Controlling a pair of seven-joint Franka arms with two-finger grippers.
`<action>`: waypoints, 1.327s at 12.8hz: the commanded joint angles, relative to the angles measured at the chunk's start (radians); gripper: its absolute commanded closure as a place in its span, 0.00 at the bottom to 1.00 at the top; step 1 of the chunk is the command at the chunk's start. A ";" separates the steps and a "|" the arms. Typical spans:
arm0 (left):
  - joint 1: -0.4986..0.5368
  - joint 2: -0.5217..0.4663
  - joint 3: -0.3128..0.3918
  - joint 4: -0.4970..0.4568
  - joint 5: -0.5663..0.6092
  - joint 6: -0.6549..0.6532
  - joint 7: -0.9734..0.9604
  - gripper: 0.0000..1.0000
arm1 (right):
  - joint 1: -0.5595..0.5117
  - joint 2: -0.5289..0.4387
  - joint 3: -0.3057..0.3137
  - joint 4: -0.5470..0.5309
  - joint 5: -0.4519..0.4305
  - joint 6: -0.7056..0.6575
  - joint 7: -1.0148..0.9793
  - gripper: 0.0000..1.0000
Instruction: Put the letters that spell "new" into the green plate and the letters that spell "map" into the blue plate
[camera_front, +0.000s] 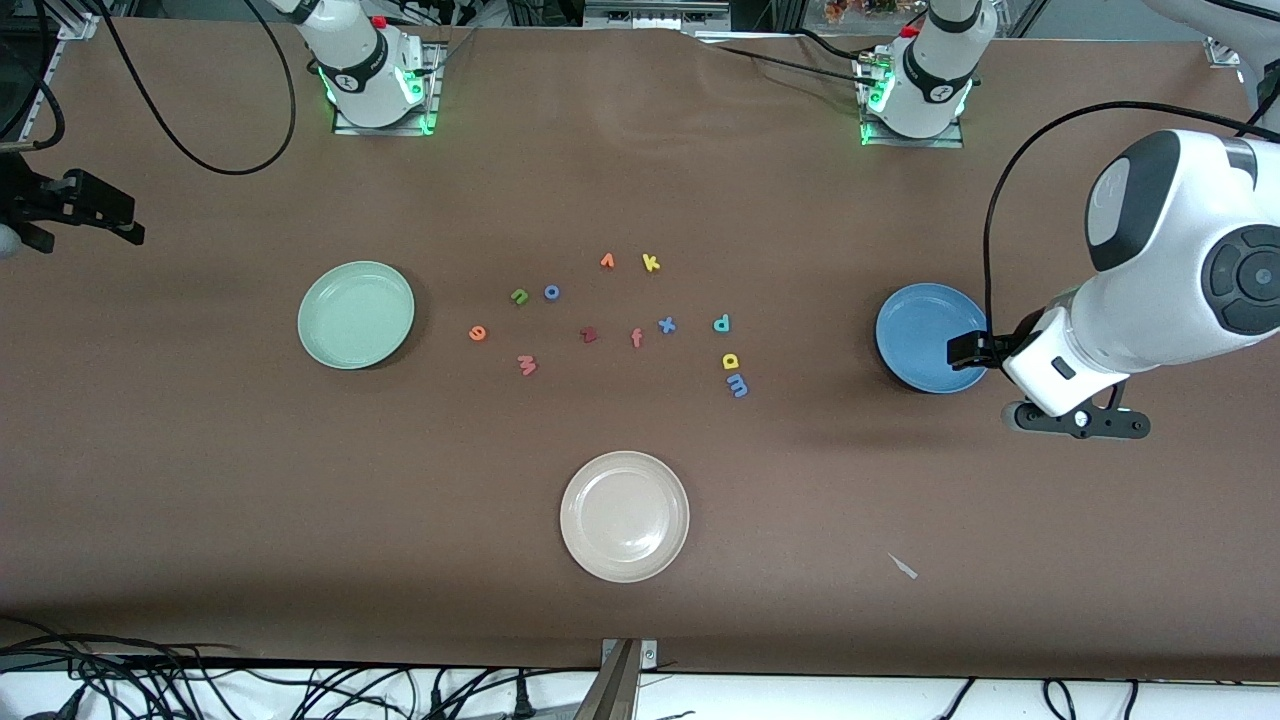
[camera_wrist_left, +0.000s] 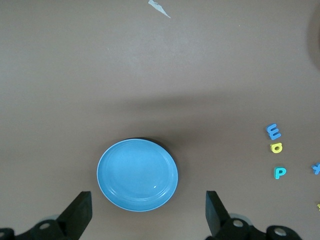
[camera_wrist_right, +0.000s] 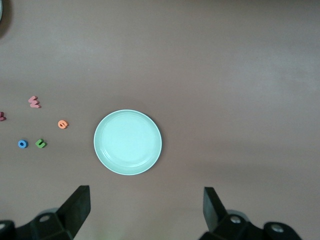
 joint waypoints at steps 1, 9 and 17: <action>-0.007 -0.009 0.002 0.002 0.026 -0.010 -0.010 0.00 | -0.002 -0.005 -0.001 0.003 0.004 -0.009 0.012 0.00; -0.006 -0.012 -0.001 0.002 0.025 -0.010 -0.011 0.00 | 0.000 -0.005 0.003 0.003 0.004 -0.007 0.012 0.00; -0.010 -0.006 -0.001 -0.006 0.014 -0.017 0.015 0.00 | 0.000 -0.007 0.006 0.003 0.002 -0.009 0.012 0.00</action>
